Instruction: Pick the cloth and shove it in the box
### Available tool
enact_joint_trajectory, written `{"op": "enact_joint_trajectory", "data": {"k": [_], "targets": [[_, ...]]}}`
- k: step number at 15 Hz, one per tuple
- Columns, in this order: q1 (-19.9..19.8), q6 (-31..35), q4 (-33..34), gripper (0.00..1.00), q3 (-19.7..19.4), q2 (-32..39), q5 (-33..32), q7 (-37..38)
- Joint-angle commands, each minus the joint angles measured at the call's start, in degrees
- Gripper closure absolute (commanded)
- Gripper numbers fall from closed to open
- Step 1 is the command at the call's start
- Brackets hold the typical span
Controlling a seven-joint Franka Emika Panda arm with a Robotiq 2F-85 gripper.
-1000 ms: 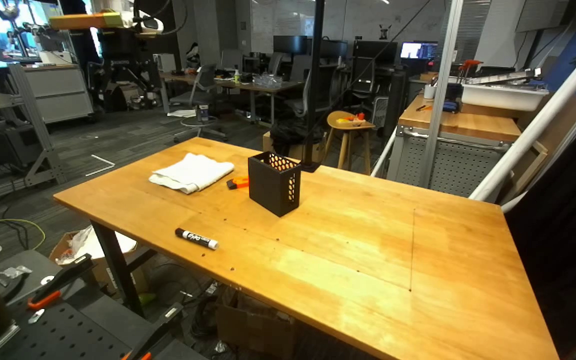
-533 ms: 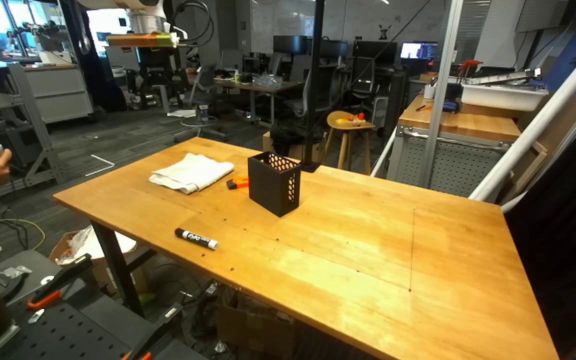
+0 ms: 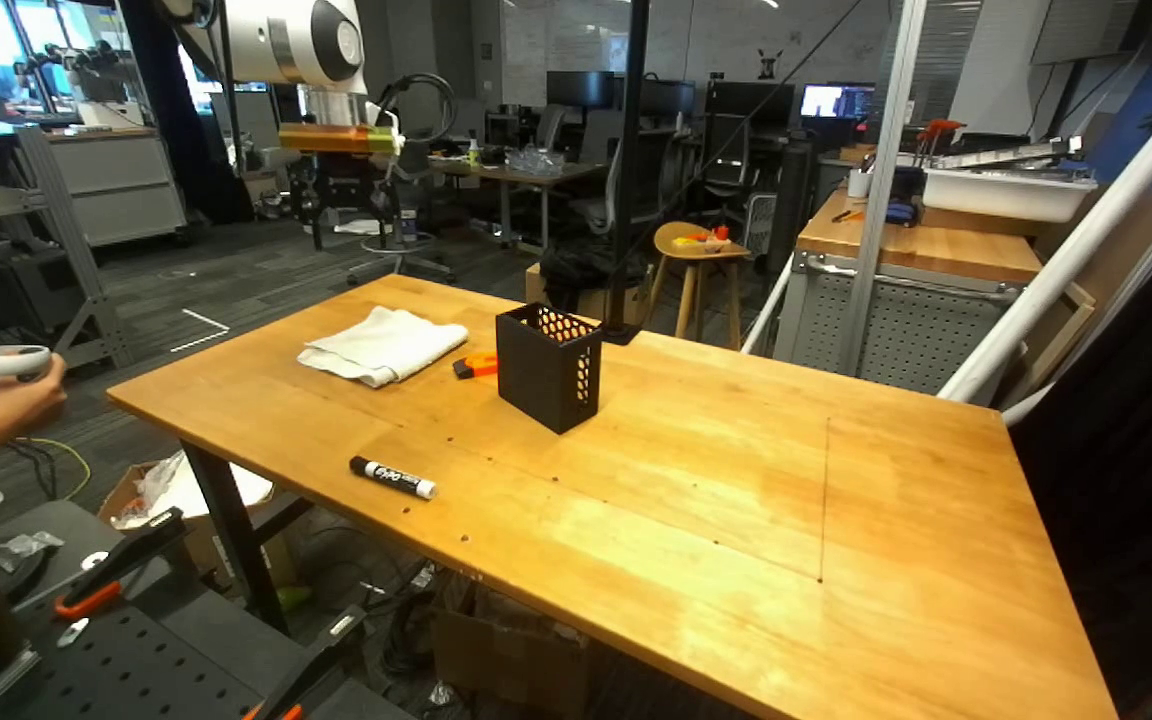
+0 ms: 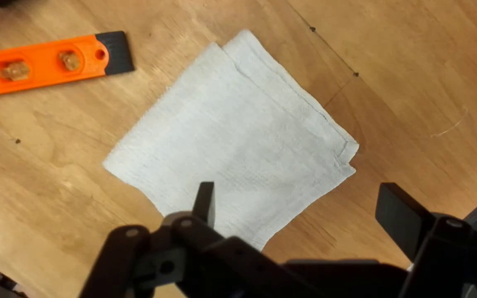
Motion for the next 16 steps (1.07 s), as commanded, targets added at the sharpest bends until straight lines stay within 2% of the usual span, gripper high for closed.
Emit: {"op": "enact_joint_trajectory", "data": {"k": [1, 6, 11, 14, 16], "targets": [[1.9, 0.7, 9.0, 0.0, -1.6, 8.1, -1.5, -4.5], [2.8, 1.0, 18.4, 0.0, -3.1, 18.5, -3.0, -9.3], [3.2, 2.4, 25.0, 0.0, -4.3, 26.8, -4.1, -12.6], [3.5, 3.3, 26.7, 0.0, -5.0, 29.9, -4.6, -13.1], [3.6, 3.8, 25.2, 0.0, -4.8, 30.2, -4.5, -13.4]]}}
